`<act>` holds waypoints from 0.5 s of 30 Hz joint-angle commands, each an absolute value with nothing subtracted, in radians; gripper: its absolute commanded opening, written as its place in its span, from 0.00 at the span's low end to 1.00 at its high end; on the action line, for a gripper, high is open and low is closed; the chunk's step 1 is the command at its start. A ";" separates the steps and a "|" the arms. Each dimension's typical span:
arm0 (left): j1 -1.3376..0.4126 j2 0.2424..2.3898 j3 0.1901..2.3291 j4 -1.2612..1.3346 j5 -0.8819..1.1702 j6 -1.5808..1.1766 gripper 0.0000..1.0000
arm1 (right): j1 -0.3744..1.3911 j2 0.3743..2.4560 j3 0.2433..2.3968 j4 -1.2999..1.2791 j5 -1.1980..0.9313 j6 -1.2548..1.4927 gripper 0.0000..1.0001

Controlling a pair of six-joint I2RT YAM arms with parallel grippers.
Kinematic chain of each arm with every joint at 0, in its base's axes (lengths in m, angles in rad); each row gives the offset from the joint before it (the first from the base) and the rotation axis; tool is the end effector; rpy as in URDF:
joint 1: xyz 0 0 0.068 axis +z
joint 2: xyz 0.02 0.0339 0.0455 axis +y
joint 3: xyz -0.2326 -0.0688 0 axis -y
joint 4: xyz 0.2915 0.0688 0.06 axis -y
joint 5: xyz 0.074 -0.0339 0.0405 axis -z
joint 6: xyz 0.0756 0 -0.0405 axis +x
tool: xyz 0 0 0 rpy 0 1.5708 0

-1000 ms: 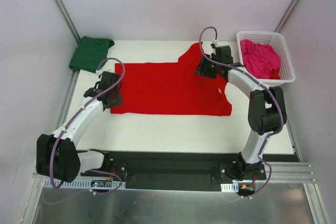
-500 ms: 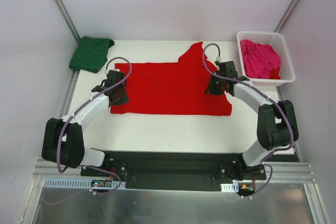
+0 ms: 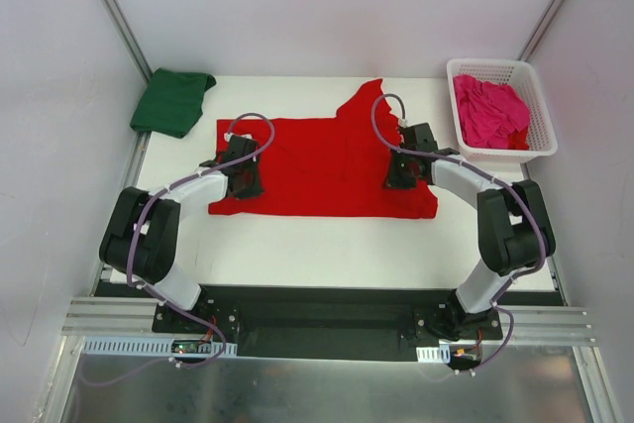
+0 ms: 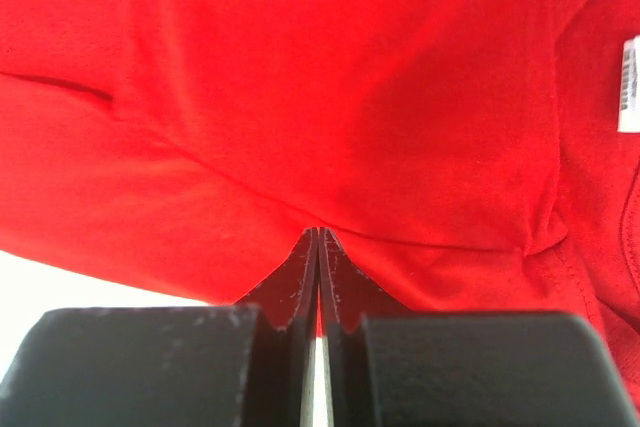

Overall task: Fold and stack the t-shirts
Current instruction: Fold the flattened tshirt in 1/3 of the way

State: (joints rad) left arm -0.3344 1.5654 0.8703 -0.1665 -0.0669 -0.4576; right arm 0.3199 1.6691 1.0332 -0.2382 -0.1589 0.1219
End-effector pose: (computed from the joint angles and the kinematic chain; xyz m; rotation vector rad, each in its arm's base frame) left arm 0.3591 -0.1194 0.0921 -0.1810 2.4422 -0.2741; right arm 0.3839 0.1398 0.1061 -0.3149 2.4488 0.3881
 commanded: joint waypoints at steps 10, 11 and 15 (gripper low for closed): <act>-0.342 1.549 0.825 -0.146 -0.012 -0.491 0.00 | 0.357 1.689 0.944 -0.294 -0.080 0.164 0.02; -0.342 1.546 0.812 -0.146 -0.011 -0.497 0.00 | 0.360 1.684 0.934 -0.298 -0.080 0.172 0.02; -0.342 1.531 0.781 -0.150 -0.002 -0.515 0.00 | 0.371 1.658 0.894 -0.307 -0.074 0.187 0.02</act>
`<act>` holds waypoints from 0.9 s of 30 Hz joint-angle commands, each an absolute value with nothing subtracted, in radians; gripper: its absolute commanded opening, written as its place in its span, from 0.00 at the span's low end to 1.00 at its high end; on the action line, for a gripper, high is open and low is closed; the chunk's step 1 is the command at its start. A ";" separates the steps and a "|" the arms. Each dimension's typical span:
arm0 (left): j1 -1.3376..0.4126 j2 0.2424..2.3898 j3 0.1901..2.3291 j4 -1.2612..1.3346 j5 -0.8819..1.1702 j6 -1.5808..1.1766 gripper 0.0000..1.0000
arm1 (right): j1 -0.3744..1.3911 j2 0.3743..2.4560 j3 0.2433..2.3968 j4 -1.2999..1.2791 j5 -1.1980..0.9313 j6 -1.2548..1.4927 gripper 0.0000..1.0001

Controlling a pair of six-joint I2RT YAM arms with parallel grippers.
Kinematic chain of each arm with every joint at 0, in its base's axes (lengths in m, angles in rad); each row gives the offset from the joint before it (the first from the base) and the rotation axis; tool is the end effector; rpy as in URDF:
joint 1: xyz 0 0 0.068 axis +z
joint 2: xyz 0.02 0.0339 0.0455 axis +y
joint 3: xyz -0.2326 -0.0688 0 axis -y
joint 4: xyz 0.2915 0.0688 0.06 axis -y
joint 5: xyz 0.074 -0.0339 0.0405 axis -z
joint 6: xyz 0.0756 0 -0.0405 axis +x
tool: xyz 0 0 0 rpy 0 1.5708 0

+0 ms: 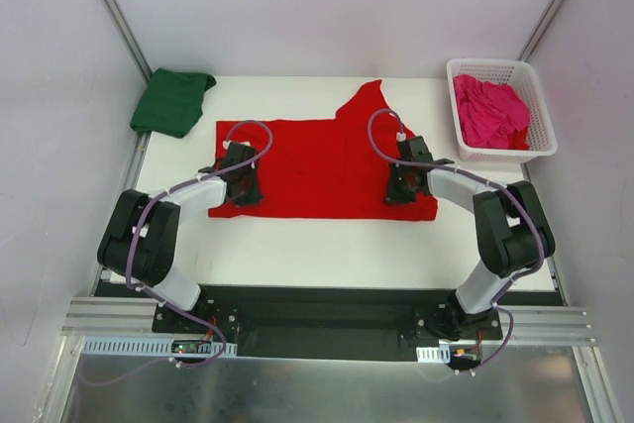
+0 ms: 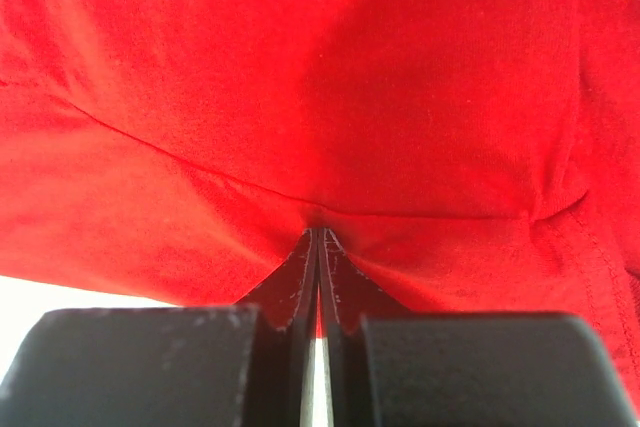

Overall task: Fold and stack the t-shirts
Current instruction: Fold the flattened tshirt in 1/3 of the way

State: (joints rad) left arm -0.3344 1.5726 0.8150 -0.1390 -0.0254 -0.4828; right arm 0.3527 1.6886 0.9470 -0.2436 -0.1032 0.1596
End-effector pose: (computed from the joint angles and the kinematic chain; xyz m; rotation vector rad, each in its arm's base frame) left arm 0.3471 -0.1186 0.0725 -0.1960 2.4869 -0.3183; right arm 0.3589 0.1404 0.0675 -0.2889 2.5657 0.3262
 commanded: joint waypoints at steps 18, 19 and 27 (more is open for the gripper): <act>-0.360 1.312 0.592 -0.173 0.092 -0.614 0.00 | 0.431 1.491 0.758 -0.414 -0.055 0.253 0.02; -0.364 1.296 0.583 -0.181 0.095 -0.623 0.00 | 0.436 1.482 0.737 -0.417 -0.057 0.259 0.02; -0.403 1.123 0.469 -0.233 0.100 -0.673 0.00 | 0.489 1.391 0.644 -0.443 -0.048 0.316 0.02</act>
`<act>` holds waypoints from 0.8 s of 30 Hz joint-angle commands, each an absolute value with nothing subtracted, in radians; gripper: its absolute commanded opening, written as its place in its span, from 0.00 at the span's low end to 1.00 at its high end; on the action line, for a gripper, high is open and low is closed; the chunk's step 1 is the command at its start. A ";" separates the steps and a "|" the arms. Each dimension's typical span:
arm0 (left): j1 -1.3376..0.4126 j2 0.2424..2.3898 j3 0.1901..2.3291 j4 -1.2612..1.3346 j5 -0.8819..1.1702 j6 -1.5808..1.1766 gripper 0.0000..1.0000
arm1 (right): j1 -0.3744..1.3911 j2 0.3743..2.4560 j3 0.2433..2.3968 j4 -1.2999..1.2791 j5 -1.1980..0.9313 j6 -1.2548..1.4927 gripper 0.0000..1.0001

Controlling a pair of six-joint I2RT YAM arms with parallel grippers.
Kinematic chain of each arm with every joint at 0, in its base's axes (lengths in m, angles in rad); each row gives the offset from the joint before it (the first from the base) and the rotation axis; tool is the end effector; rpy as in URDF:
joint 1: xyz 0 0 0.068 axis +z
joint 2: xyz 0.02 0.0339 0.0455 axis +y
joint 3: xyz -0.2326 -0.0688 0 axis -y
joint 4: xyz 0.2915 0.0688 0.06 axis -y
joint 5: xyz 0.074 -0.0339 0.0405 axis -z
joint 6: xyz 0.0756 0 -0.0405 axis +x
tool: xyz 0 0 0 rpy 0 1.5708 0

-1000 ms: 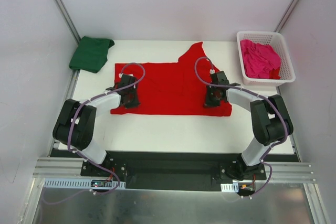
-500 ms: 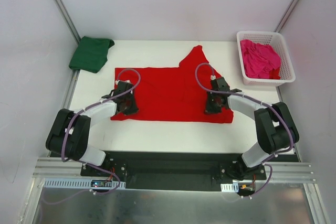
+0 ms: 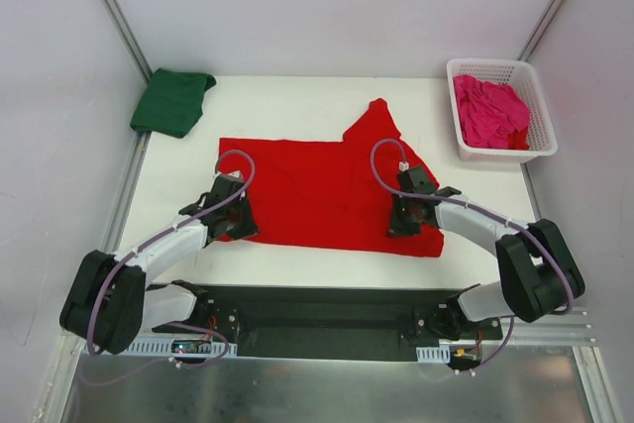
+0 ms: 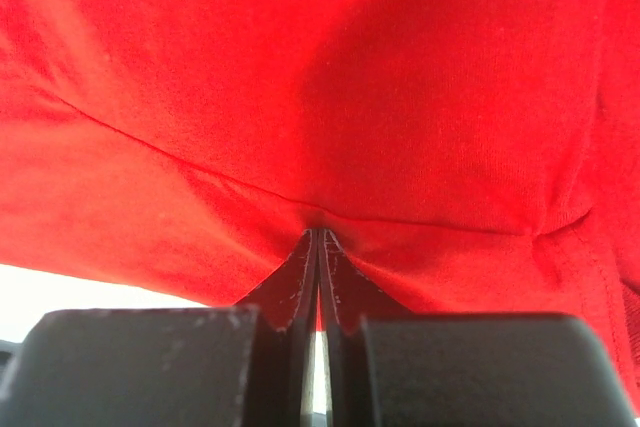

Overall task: Fold and stack the t-shirts
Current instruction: Fold the flattened tshirt in 1/3 of the way

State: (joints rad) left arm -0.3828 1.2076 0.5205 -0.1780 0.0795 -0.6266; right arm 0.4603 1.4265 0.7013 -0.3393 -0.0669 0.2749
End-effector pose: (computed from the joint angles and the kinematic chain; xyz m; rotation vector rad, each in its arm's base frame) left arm 0.2739 -0.1167 0.0787 -0.2686 2.4946 -0.5341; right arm 0.2817 0.1453 0.0646 -0.2705 2.6597 0.3320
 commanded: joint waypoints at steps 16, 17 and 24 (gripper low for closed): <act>-0.430 0.953 0.360 -0.311 0.106 -0.713 0.00 | 0.526 1.264 0.595 -0.525 0.028 0.354 0.02; -0.431 0.953 0.364 -0.313 0.106 -0.712 0.00 | 0.525 1.266 0.597 -0.526 0.029 0.356 0.02; -0.445 0.898 0.423 -0.328 0.121 -0.687 0.00 | 0.525 1.267 0.612 -0.528 0.035 0.356 0.02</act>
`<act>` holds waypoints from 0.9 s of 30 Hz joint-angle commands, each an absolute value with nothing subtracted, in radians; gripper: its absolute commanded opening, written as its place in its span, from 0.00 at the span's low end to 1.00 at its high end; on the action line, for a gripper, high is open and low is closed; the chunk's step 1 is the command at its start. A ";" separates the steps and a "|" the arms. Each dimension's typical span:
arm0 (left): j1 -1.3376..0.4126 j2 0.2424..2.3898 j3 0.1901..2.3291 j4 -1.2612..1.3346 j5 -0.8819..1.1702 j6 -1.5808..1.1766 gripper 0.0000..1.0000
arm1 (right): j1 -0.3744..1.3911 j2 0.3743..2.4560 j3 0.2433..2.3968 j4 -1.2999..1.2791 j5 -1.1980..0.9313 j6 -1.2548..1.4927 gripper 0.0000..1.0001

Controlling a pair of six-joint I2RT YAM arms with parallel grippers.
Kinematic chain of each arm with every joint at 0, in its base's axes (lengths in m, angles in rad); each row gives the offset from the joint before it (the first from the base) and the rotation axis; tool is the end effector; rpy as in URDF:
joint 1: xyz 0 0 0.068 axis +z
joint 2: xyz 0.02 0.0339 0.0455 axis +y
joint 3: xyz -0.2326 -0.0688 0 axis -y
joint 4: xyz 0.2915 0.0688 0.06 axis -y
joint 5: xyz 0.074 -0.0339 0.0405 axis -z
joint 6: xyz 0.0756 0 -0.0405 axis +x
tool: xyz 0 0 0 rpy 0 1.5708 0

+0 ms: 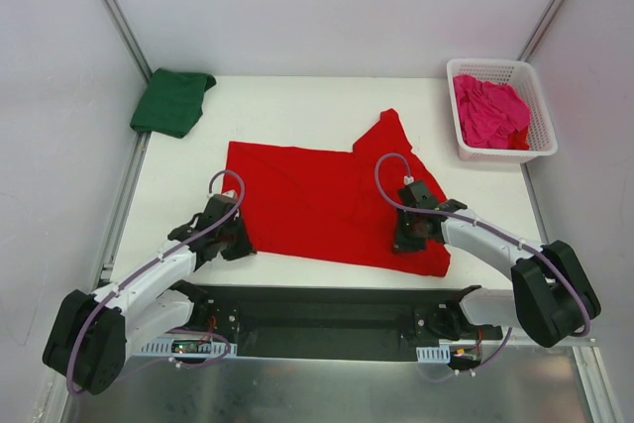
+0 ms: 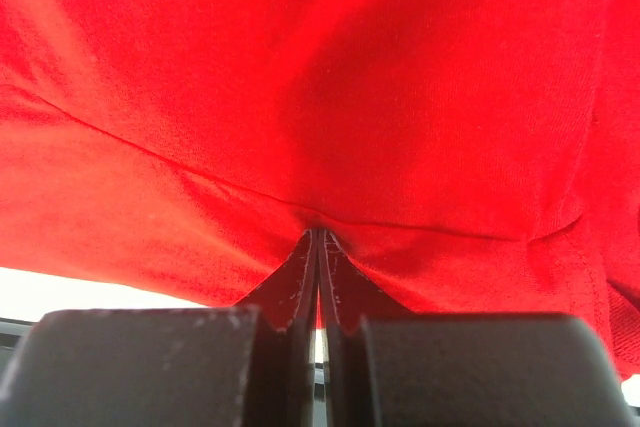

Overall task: Fold and stack the t-shirts
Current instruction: Fold the flattened tshirt in 1/3 of the way

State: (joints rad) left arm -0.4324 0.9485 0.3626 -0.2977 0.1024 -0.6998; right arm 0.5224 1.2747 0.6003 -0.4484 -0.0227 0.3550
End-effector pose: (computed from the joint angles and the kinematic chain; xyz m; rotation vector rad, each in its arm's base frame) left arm 0.2284 -0.1139 0.0760 -0.2935 2.5330 -0.5995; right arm 0.2436 0.1422 0.0660 -0.2353 2.7205 0.2923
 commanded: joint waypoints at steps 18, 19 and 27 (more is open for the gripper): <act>-0.454 0.883 0.629 -0.423 0.022 -0.563 0.00 | 0.537 1.169 0.661 -0.548 0.061 0.348 0.42; -0.454 0.914 0.629 -0.417 0.006 -0.557 0.00 | 0.538 1.161 0.667 -0.548 0.060 0.347 0.44; -0.454 1.020 0.614 -0.319 -0.103 -0.491 0.00 | 0.540 1.124 0.680 -0.552 0.064 0.351 0.47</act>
